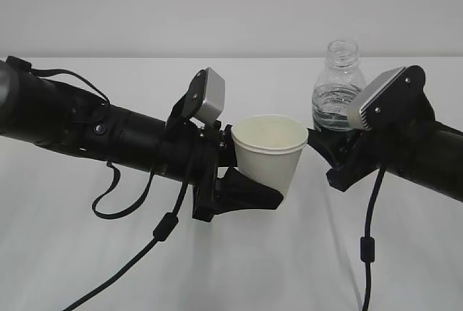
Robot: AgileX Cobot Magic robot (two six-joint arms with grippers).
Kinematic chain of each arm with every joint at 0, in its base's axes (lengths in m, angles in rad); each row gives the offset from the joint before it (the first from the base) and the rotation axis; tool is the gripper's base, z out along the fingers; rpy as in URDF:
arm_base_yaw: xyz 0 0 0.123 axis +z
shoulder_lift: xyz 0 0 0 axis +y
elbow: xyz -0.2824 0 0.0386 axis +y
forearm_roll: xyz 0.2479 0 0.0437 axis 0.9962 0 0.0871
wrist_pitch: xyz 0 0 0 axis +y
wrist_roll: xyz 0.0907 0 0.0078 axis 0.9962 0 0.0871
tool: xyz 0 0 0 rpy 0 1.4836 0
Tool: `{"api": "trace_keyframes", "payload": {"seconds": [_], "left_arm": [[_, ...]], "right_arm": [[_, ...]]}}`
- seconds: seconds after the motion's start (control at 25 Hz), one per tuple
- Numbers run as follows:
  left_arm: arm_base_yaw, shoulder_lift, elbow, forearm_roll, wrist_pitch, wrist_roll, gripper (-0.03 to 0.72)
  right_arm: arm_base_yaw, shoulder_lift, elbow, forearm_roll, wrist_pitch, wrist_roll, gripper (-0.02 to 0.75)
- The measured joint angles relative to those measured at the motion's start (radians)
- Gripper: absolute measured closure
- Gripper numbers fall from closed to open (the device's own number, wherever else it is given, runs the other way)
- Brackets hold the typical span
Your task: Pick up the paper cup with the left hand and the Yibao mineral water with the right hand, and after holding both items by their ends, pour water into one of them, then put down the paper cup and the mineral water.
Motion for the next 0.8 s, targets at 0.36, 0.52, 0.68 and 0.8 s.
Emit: {"api": "trace_keyframes", "payload": {"seconds": [0.36, 0.52, 0.68, 0.8], "left_arm": [[0.000, 0.000, -0.011, 0.000, 0.025, -0.001, 0.239], [0.000, 0.000, -0.021, 0.000, 0.038, -0.001, 0.240], [0.000, 0.000, -0.021, 0.000, 0.049, -0.001, 0.240], [0.000, 0.000, -0.021, -0.006, 0.051, -0.001, 0.240]], "right_arm": [[0.000, 0.000, 0.000, 0.046, 0.040, -0.099, 0.239], [0.000, -0.002, 0.000, 0.050, 0.050, -0.120, 0.239], [0.000, -0.038, -0.035, 0.050, 0.146, -0.130, 0.239], [0.000, -0.065, -0.059, 0.052, 0.186, -0.137, 0.239]]}}
